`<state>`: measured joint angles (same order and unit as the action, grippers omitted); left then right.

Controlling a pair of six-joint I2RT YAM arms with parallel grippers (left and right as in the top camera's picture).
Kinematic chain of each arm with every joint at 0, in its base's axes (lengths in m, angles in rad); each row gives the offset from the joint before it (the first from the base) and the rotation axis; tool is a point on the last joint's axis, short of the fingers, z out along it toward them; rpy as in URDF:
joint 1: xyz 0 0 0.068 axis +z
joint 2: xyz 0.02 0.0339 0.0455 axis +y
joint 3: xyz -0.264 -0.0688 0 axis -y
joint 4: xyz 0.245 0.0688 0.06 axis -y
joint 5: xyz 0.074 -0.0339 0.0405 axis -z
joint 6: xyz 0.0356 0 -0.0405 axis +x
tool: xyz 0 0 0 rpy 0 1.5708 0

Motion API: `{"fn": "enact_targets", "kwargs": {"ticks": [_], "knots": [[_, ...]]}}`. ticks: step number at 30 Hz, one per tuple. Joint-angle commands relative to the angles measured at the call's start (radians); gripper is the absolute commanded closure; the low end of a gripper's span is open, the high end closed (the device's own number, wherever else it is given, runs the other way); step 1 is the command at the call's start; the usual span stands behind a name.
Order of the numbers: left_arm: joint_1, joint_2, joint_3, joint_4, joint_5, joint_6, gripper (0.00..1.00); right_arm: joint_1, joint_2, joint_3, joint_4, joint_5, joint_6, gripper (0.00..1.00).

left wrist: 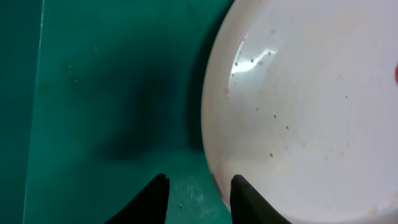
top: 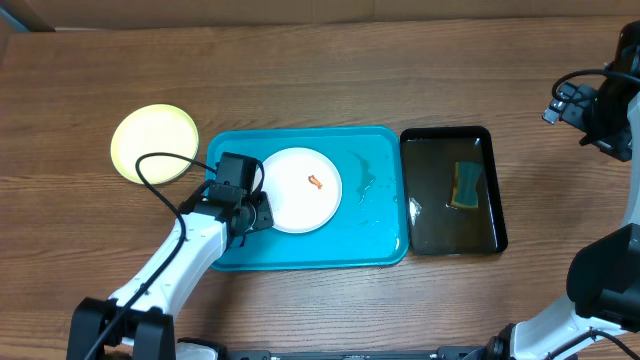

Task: Clean dirty plates on tray and stack at the side
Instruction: 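Grip the white plate rim and slide it toward the tray center, then lower the right gripper into the basin and grasp the sponge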

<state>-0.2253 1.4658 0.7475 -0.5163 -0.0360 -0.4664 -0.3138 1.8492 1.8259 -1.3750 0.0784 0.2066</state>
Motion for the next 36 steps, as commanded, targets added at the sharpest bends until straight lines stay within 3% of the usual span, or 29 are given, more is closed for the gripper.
{"fn": "enact_targets", "kwargs": {"ticks": [1,6,11,13,16,23,32,34,36], "knots": [[-0.003,0.047,0.009,0.044,-0.049,-0.011,0.66,-0.002,-0.008,0.013,0.055,-0.027,0.004,0.0],[-0.003,0.096,0.009,0.105,-0.021,0.012,0.67,-0.002,-0.008,0.013,0.092,-0.292,0.004,0.0],[-0.003,0.154,0.009,0.159,0.034,0.048,0.7,-0.002,-0.008,0.013,-0.031,-0.553,0.003,0.0],[-0.003,0.172,0.009,0.155,0.032,0.048,0.73,0.018,-0.008,0.013,-0.063,-0.576,-0.007,0.1],[-0.003,0.19,0.009,0.156,0.032,0.048,0.8,0.086,-0.009,0.013,-0.125,-0.488,-0.058,0.21],[-0.003,0.19,0.009,0.157,0.029,0.048,0.84,0.308,-0.009,-0.056,-0.201,-0.129,0.033,0.25],[-0.003,0.19,0.009,0.149,0.029,0.048,0.84,0.411,-0.008,-0.366,0.052,0.069,0.162,0.29],[-0.003,0.19,0.009,0.148,0.029,0.048,0.84,0.411,-0.008,-0.441,0.129,0.067,0.161,0.34],[-0.003,0.19,0.009,0.148,0.029,0.048,0.83,0.411,-0.008,-0.515,0.209,0.067,0.161,0.48]]}}
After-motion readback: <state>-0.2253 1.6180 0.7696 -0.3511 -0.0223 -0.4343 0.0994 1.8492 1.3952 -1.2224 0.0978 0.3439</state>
